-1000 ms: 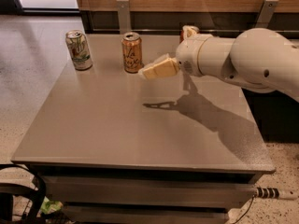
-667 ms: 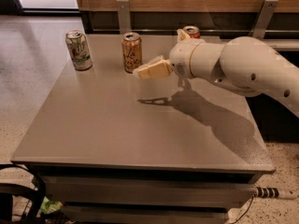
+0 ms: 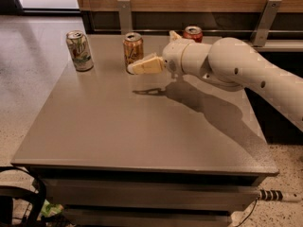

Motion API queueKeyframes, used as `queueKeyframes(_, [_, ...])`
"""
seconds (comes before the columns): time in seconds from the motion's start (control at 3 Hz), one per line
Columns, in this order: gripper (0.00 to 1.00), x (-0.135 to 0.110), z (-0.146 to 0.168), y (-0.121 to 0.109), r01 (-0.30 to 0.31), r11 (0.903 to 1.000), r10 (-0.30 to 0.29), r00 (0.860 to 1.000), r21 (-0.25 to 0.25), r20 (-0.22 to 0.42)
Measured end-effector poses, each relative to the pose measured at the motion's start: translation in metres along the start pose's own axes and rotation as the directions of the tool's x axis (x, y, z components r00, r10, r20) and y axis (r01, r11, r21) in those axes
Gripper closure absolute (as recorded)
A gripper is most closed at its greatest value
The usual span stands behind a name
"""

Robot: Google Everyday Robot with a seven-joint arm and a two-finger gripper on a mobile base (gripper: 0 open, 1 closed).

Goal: Knock orange can over

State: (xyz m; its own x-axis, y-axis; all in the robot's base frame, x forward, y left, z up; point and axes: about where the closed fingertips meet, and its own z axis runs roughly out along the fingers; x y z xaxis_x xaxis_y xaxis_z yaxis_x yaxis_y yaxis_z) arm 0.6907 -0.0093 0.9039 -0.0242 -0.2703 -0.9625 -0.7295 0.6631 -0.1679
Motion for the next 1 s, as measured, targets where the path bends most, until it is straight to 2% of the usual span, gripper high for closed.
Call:
queueKeyframes(0.33, [0.00,0.004,0.021,-0.004,-0.033,0.9990,0.034,0.999,-0.030,0.010])
queueKeyframes(1.0, [0.00,0.016,0.051,0.003,-0.091,0.9926,0.093,0.995,-0.080,0.022])
